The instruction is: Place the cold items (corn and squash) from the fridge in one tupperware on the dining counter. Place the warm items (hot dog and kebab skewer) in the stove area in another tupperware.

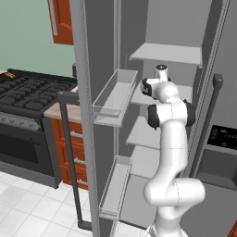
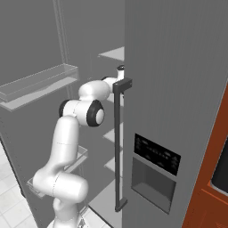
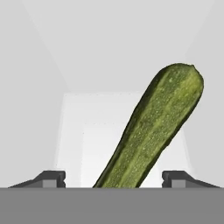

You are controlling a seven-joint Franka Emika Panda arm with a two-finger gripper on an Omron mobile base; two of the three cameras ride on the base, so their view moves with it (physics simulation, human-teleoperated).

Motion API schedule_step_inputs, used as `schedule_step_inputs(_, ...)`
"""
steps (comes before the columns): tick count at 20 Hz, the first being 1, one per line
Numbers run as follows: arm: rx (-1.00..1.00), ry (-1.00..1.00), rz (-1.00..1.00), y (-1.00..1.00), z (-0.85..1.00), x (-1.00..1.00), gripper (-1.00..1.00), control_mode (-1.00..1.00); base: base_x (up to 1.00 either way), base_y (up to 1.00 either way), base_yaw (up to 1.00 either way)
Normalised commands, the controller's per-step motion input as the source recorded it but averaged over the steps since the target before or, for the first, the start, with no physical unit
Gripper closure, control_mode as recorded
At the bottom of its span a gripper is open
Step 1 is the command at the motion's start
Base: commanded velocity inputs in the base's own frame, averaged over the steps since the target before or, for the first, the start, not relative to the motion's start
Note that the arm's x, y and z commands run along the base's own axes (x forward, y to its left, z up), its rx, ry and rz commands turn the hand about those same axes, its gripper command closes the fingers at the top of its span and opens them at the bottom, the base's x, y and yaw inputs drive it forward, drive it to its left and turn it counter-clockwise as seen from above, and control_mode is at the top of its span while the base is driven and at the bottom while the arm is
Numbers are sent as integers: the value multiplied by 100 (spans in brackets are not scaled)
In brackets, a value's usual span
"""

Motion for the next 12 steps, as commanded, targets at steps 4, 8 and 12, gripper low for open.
schedule_step_inputs(4, 0, 0, 0, 3, -5, 0, 100, -100, 0, 0, 0)
schedule_step_inputs(8, 0, 0, 0, 3, -4, 0, 100, -100, 0, 0, 0)
schedule_step_inputs(12, 0, 3, 6, 0, -7, -11, 100, -100, 0, 0, 0)
